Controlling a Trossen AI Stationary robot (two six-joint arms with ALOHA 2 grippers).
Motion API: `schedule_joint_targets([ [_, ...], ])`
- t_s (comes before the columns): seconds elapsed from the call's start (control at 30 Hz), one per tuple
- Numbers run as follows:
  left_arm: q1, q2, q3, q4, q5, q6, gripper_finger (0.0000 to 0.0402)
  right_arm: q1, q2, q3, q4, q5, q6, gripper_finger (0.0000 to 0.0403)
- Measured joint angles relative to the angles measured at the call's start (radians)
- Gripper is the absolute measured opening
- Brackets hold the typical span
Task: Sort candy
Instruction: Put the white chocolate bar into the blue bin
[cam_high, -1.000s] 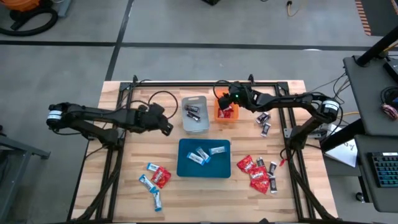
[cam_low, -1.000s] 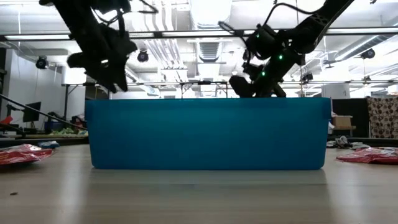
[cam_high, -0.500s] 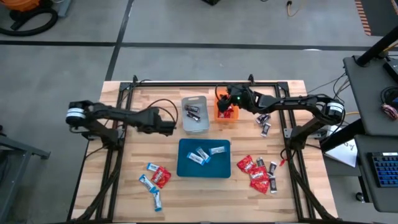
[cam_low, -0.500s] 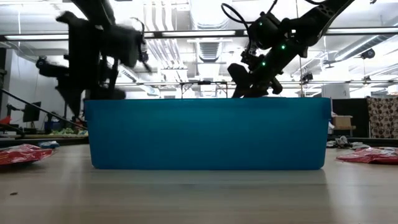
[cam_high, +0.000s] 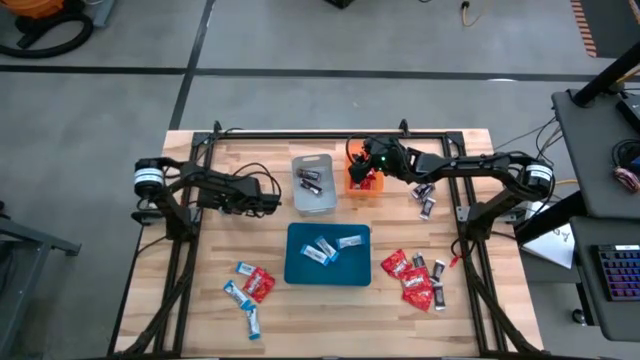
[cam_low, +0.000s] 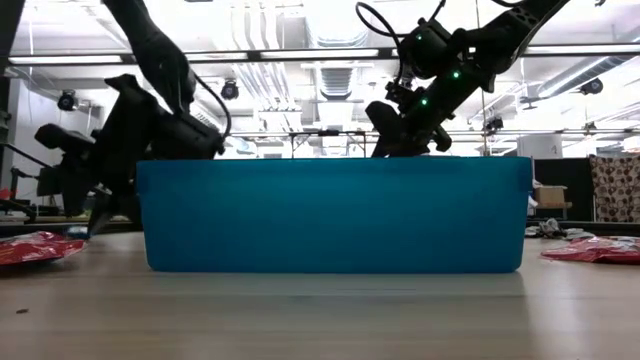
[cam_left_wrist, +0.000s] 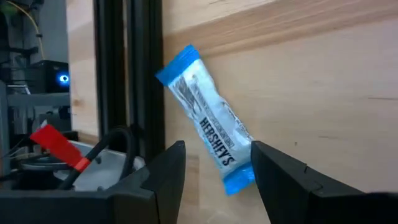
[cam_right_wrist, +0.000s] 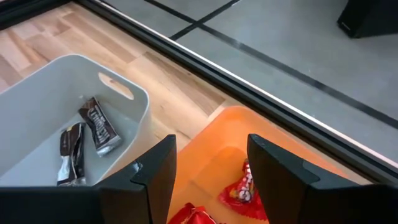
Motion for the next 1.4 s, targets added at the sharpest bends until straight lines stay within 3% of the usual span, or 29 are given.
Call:
schedule_joint_targets([
  [0.43, 0.027, -0.003, -0.078, 0.133, -0.033, 0.047, 0.0153, 0.000, 0.000, 0.000, 0.001, 0.000, -0.006, 0.0187],
  [0.73, 0.029, -0.002, -0.062, 0.136, -0.040, 0.053, 0.0033, 0.006, 0.000, 0.000, 0.001, 0.000, -0.013, 0.0187],
  [0.83, 0.024, -0.002, -0.052, 0.133, -0.053, 0.053, 0.0009, 0.011, 0.001, 0.000, 0.000, 0.000, -0.014, 0.0187],
  [1.13, -0.026, -0.034, 0.043, 0.075, -0.117, 0.101, 0.0008, 0.026, 0.001, 0.000, 0.000, 0.000, -0.030, 0.0187],
  [1.4, -0.134, -0.195, 0.106, 0.068, -0.254, 0.186, 0.0007, 0.063, -0.006, 0.000, 0.005, -0.002, -0.065, 0.0187],
])
